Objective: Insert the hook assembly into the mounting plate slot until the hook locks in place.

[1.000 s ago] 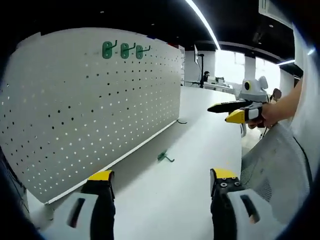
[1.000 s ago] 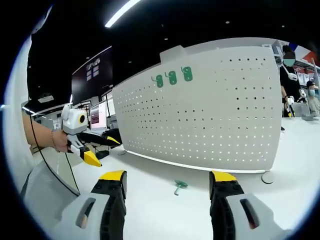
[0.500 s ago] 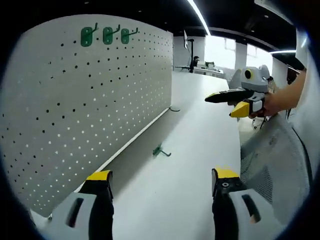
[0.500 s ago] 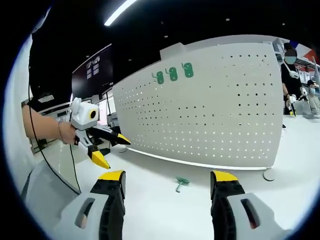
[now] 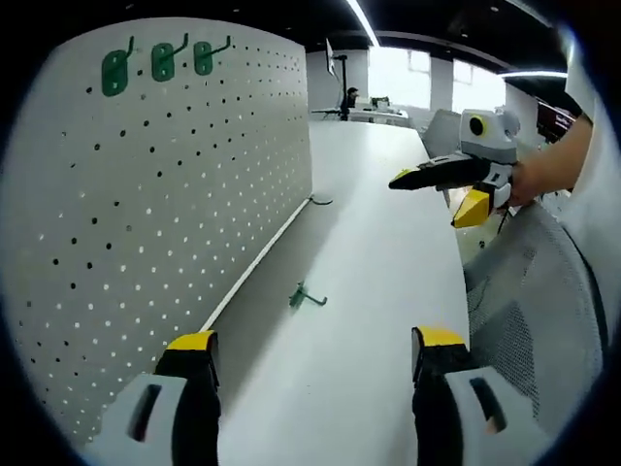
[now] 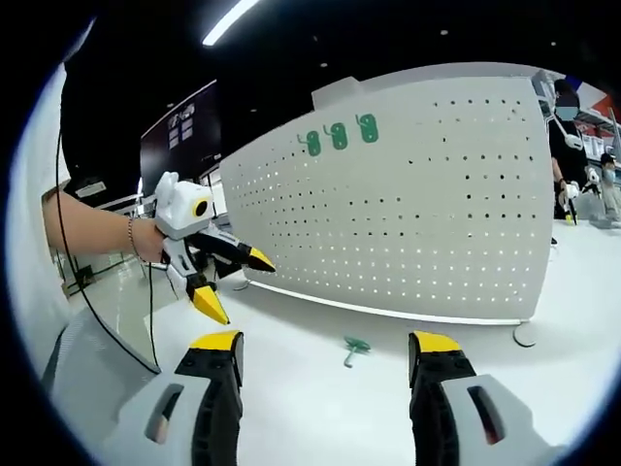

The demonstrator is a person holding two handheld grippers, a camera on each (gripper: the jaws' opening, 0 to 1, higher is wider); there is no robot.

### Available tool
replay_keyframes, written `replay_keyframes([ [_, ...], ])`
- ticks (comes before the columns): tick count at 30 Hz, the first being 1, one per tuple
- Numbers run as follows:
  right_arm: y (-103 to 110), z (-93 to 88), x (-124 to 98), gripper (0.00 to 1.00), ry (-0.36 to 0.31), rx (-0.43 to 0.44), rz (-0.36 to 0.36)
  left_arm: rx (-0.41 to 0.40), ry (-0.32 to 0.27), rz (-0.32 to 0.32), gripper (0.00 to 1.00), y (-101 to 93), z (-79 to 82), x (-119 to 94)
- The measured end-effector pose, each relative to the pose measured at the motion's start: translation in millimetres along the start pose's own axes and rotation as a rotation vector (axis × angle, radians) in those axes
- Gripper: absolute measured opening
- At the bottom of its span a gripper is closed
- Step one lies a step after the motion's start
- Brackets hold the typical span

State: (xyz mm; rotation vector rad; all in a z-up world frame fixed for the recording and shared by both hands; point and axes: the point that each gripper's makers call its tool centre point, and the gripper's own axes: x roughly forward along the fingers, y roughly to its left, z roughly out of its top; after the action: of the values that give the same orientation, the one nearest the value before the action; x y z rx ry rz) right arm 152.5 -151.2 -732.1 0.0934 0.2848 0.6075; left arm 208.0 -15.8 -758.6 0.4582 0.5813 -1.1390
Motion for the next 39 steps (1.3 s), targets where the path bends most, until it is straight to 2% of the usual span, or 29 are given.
replay_keyframes([
  [7,-1,-5.9,1,0.68,0.025,0.000,0.000,0.057,0.036,-0.043,0.83,1.5,5.8,13],
  [12,-1,-7.5,1,0.67,0.036,0.006,-0.003,0.127,0.074,-0.077,0.83,0.2,8.2,22],
  [15,-2,-8.7,0,0.67,0.039,0.010,-0.004,0.135,0.079,-0.096,0.82,-0.2,11.8,27],
  [23,-4,-9.2,0,0.66,0.038,0.018,-0.008,0.229,0.135,-0.147,0.84,-0.3,10.3,40],
  [29,-5,-7.9,0,0.66,0.030,0.023,-0.009,0.248,0.167,-0.163,0.83,3.0,10.6,51],
  [32,-4,-7.3,0,0.66,0.028,0.026,-0.008,0.292,0.201,-0.176,0.83,4.2,7.1,57],
  [39,-6,-6.6,-1,0.65,0.024,0.038,-0.014,0.343,0.237,-0.202,0.82,6.4,5.9,68],
])
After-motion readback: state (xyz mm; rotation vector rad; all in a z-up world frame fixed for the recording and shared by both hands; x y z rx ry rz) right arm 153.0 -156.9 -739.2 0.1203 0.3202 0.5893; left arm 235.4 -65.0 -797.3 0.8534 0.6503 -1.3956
